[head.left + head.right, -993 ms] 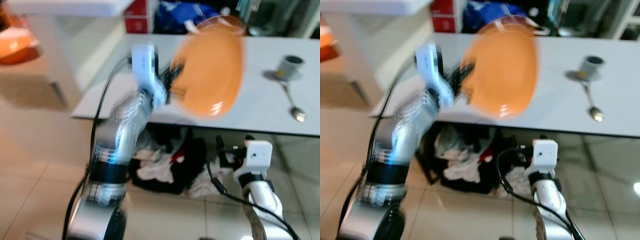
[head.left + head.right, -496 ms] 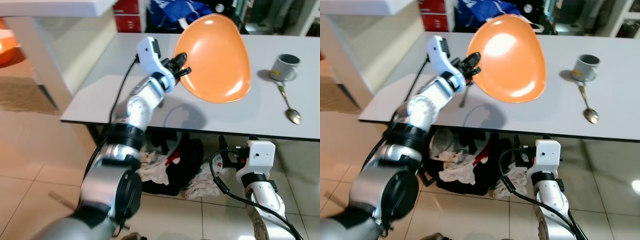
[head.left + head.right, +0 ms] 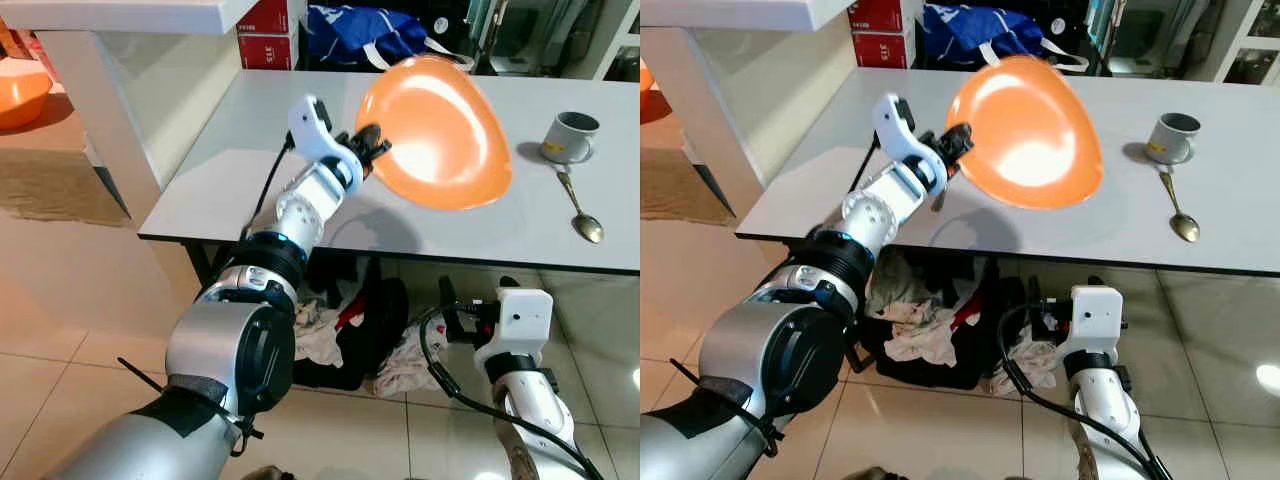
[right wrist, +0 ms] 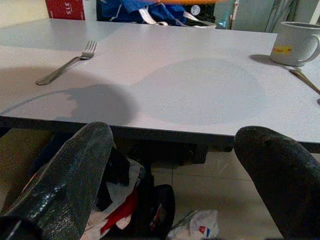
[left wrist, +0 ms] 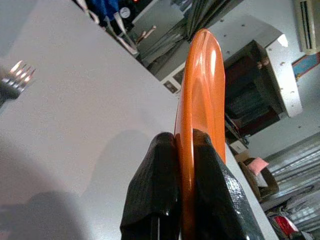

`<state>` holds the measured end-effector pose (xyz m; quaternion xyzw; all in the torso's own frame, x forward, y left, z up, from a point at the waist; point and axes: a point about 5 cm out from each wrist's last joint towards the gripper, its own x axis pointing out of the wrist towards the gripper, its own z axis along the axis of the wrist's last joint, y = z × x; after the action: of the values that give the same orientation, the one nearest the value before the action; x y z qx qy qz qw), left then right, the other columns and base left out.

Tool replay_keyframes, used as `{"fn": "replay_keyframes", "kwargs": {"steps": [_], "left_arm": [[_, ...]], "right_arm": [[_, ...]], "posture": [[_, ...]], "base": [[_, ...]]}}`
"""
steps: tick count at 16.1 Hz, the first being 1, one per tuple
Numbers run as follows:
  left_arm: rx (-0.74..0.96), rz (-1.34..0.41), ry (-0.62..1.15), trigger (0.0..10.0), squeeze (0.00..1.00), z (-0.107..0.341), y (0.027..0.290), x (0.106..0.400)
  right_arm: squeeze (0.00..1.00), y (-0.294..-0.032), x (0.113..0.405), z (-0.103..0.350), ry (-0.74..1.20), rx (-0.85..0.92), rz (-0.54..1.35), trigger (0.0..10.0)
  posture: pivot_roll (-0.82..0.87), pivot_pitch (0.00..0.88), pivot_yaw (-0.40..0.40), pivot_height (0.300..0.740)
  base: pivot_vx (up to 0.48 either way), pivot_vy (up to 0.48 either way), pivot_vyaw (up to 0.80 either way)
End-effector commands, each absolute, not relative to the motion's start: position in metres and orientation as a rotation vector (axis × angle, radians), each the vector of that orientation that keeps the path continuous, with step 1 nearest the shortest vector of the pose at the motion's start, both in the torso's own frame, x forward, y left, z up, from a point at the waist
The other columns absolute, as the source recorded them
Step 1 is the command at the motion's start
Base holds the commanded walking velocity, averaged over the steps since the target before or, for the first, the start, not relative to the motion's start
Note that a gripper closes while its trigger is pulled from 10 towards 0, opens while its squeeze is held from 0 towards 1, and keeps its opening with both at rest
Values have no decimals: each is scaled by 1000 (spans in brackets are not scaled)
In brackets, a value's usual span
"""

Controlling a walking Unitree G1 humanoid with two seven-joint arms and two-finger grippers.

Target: Setting the table

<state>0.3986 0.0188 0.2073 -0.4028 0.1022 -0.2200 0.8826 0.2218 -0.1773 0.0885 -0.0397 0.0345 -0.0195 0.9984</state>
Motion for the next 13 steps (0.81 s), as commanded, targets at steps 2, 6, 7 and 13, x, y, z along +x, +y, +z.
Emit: {"fn": "replay_keyframes", "kwargs": {"steps": [2, 6, 7, 13], "left_arm": [[-767, -476, 130, 0, 0, 226, 12, 401], [-778, -517, 133, 0, 0, 223, -2, 396], [-772, -543, 142, 0, 0, 222, -8, 393], [-707, -631, 136, 0, 0, 221, -25, 385]], "right_arm": [[0, -176, 217, 93, 56, -81, -40, 10000], [0, -176, 215, 92, 63, -80, -48, 10000], [0, -175, 215, 92, 64, -80, -47, 10000], [0, -172, 216, 91, 65, -78, -44, 10000]], "posture": [[-286, 14, 65, 727], [-285, 11, 69, 727], [-280, 4, 72, 727], [-276, 0, 80, 727]], "base": [[0, 0, 0], [0, 0, 0], [0, 0, 0], [398, 0, 0]]}}
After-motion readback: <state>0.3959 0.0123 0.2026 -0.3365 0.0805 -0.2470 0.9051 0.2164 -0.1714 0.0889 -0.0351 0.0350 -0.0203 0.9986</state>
